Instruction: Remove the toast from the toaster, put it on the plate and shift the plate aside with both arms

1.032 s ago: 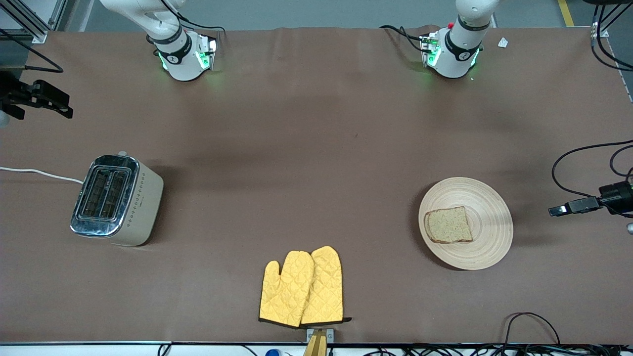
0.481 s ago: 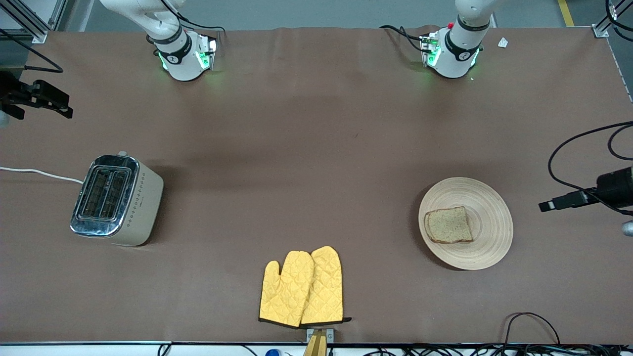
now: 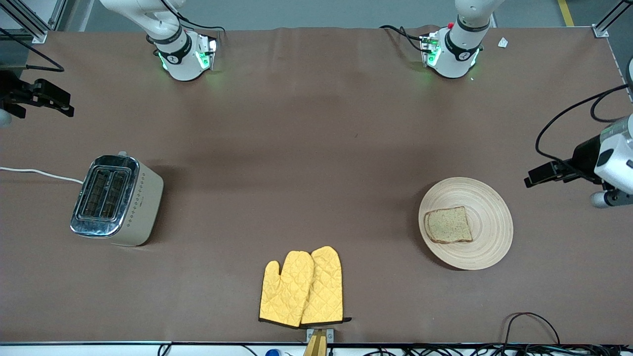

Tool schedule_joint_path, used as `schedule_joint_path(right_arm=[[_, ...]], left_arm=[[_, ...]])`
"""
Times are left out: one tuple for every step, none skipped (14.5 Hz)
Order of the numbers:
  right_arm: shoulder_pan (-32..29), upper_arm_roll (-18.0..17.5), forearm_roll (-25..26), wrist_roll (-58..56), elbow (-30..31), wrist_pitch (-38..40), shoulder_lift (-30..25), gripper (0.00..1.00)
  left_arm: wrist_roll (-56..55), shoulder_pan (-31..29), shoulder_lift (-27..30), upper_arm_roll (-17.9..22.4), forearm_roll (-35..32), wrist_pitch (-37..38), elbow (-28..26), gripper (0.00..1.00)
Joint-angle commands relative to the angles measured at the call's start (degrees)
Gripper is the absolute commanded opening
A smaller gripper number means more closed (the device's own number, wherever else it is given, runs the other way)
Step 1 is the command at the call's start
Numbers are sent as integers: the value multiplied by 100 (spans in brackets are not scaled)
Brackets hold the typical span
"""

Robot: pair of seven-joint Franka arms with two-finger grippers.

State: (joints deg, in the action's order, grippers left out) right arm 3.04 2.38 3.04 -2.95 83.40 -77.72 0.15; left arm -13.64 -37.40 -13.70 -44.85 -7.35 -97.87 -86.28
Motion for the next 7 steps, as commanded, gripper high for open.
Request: schedule_joint_path(right_arm=[[100,-10,12,-4,-69,82,2,100],[100,-1,12,-4,-69,73,2,100],[92,-1,21,-4,-69,64,2,100],[83,-1,30,-12,-69,64,2,100],[57,8,30,-30,-69,55,2,100],[39,17,39,-39,-69,55,2,100],[39,26,30,-47,-69,55,2,100]], left_arm=[[290,589,709,525,-292,110,-126,100],[370,1133,937,1043,-310,179,-135,100],[397,1696,1053,1579,-293,380,-126,100],[458,2162,1132,2115,-215,548,-117,100],[580,2593,1255,2608,-127,723,-135,100],[677,2893,1352,2917,-39,917,-135,100],[696,3123,1440,3164,40,1092,-152,100]])
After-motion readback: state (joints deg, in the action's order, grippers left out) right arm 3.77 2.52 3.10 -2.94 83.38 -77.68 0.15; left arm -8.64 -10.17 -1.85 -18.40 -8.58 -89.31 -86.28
